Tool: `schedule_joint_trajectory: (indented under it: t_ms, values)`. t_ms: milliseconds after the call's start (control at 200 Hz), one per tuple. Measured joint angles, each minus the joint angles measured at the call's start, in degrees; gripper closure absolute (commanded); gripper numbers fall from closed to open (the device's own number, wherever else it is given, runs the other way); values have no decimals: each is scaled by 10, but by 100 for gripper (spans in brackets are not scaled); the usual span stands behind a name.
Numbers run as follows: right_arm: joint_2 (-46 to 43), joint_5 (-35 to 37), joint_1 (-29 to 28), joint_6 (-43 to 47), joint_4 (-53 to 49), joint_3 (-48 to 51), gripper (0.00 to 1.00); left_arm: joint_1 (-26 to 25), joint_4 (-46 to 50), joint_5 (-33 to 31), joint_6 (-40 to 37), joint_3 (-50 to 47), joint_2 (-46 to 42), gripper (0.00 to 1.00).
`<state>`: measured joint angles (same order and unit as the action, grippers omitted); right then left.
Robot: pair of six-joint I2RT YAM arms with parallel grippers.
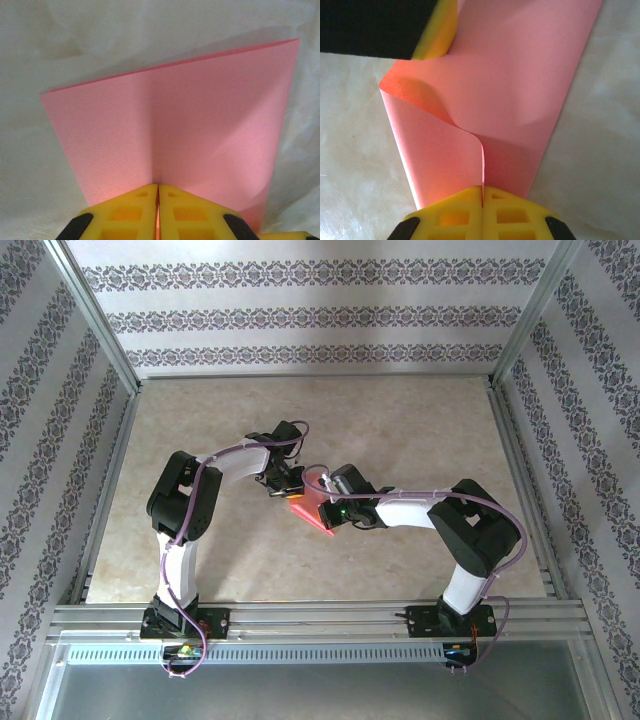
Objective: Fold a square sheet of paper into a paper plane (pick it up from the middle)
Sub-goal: Third fold the triangle at the center of the table.
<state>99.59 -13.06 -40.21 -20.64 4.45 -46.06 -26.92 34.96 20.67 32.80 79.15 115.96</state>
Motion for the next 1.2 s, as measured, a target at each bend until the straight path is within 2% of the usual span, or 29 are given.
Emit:
schedule_joint_trajectory:
  t_ms: [210,485,770,1199]
  values:
    - [0,0,0,0,0,0,97,4,-16,0,32,-24,-55,78]
    - [1,0,0,0,0,0,97,6,-115,33,141,-131,-163,81]
    - [2,-3,3,0,1,-1,97,-24,-197,61,243,-206,-161,85]
    - [4,-3,3,0,0,-3,97,-50,-237,65,272,-205,-117,88]
